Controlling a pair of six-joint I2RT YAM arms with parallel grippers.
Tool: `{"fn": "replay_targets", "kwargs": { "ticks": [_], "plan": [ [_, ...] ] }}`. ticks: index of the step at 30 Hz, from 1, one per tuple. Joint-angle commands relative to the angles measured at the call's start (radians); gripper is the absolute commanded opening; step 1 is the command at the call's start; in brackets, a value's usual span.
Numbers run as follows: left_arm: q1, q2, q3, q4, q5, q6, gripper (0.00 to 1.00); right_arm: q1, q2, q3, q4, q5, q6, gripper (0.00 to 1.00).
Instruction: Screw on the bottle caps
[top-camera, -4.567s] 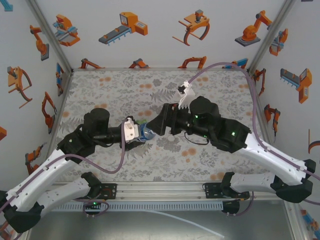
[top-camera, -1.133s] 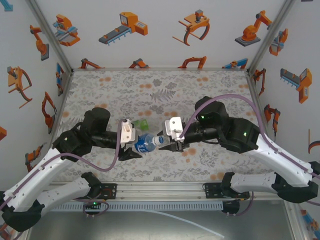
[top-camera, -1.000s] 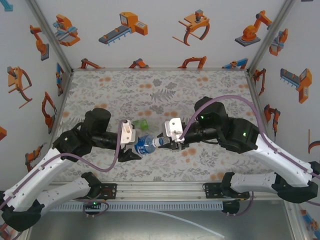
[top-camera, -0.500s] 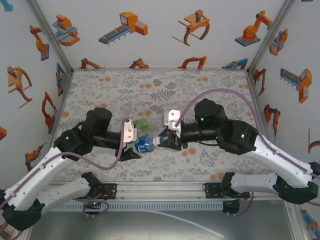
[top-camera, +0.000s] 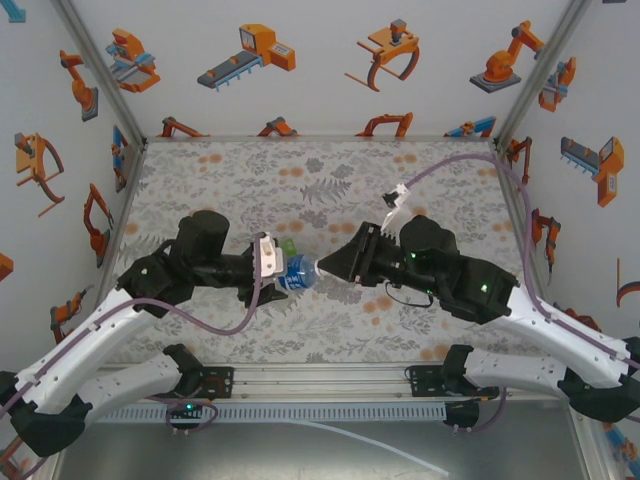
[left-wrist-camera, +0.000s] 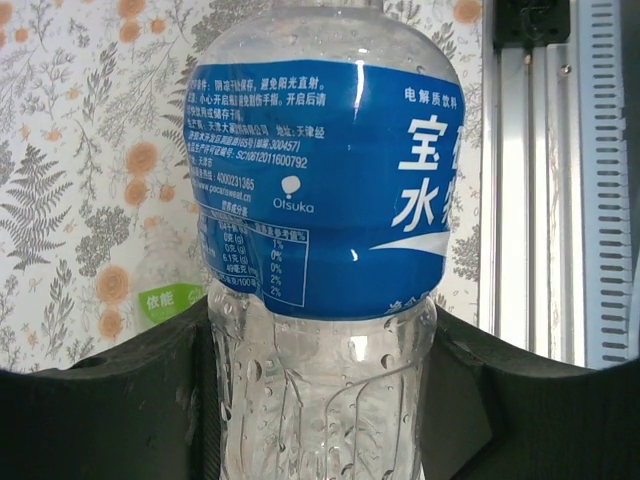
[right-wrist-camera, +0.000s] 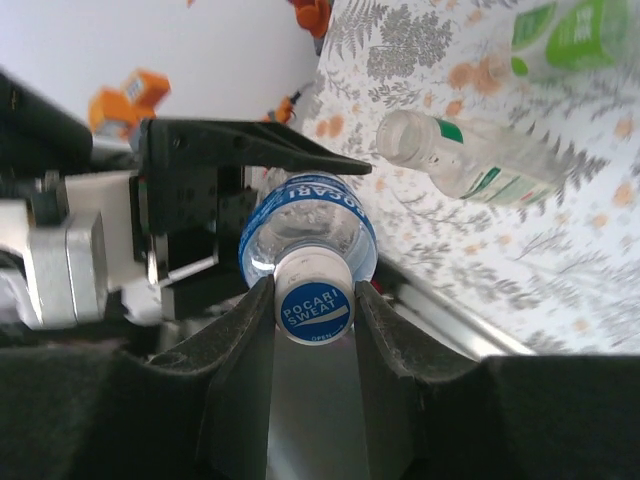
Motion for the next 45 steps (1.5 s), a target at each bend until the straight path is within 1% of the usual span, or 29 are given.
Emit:
{"fn": "replay_targets", "kwargs": {
  "ticks": [1,2,3,4,6,7,8,9,11,14,17,19,22,25,27,31,34,37,39,45],
  "plan": [
    [-0.007,-0.002,0.011,0.174,0.063,0.025,0.00,0.005,0.043,-0.031,0.042,0.012,0.275,0.00],
    [-0.007,-0.002,0.009,0.174,0.066,0.027,0.00,0.006,0.050,-0.015,0.027,0.010,0.263,0.00],
    [-0.007,-0.005,0.006,0.174,0.068,0.028,0.00,0.005,0.056,-0.001,0.014,0.012,0.247,0.02],
    [-0.007,-0.006,0.002,0.170,0.069,0.029,0.00,0.005,0.059,0.011,0.007,0.017,0.219,0.10],
    [-0.008,-0.012,0.000,0.159,0.070,0.032,0.00,0.005,0.056,0.031,0.005,0.032,0.143,0.19],
    [-0.007,-0.014,-0.001,0.151,0.069,0.035,0.00,0.004,0.051,0.041,0.006,0.043,0.112,0.26],
    [-0.007,-0.017,-0.003,0.146,0.068,0.034,0.00,0.004,0.047,0.056,0.006,0.050,0.049,0.35],
    [-0.007,-0.020,-0.005,0.141,0.069,0.034,0.00,0.004,0.044,0.072,0.006,0.052,-0.013,0.41],
    [-0.007,-0.025,-0.007,0.133,0.073,0.030,0.00,0.003,0.036,0.115,0.004,0.040,-0.176,0.47],
    [-0.007,-0.026,-0.001,0.103,0.094,0.024,0.00,0.004,0.012,0.152,0.003,0.023,-0.439,0.48],
    [-0.007,-0.025,0.009,0.063,0.126,0.016,0.00,0.004,-0.018,0.151,0.053,-0.007,-0.694,0.51],
    [-0.009,-0.025,0.021,0.022,0.148,0.013,0.00,0.004,-0.026,0.158,0.082,-0.086,-0.876,0.53],
    [-0.009,-0.021,0.034,-0.039,0.173,0.010,0.00,0.003,-0.017,0.191,0.058,-0.237,-1.103,0.54],
    [-0.009,-0.019,0.045,-0.083,0.180,-0.005,0.00,0.003,0.011,0.247,-0.040,-0.406,-1.315,0.53],
    [-0.012,-0.023,0.048,-0.099,0.190,-0.015,0.00,0.003,0.034,0.283,-0.120,-0.476,-1.408,0.53],
    [-0.015,-0.033,0.049,-0.109,0.224,-0.030,0.00,0.004,0.052,0.287,-0.212,-0.600,-1.560,0.53],
    [-0.015,-0.034,0.053,-0.113,0.237,-0.035,0.00,0.005,0.046,0.245,-0.191,-0.642,-1.605,0.54],
    [-0.016,-0.034,0.055,-0.117,0.244,-0.038,0.00,0.005,0.043,0.215,-0.160,-0.645,-1.607,0.53],
    [-0.017,-0.034,0.054,-0.116,0.245,-0.039,0.00,0.005,0.045,0.204,-0.148,-0.620,-1.599,0.50],
    [-0.021,-0.031,0.056,-0.117,0.261,-0.038,0.00,0.005,0.044,0.185,-0.136,-0.590,-1.596,0.46]
  ]
}}
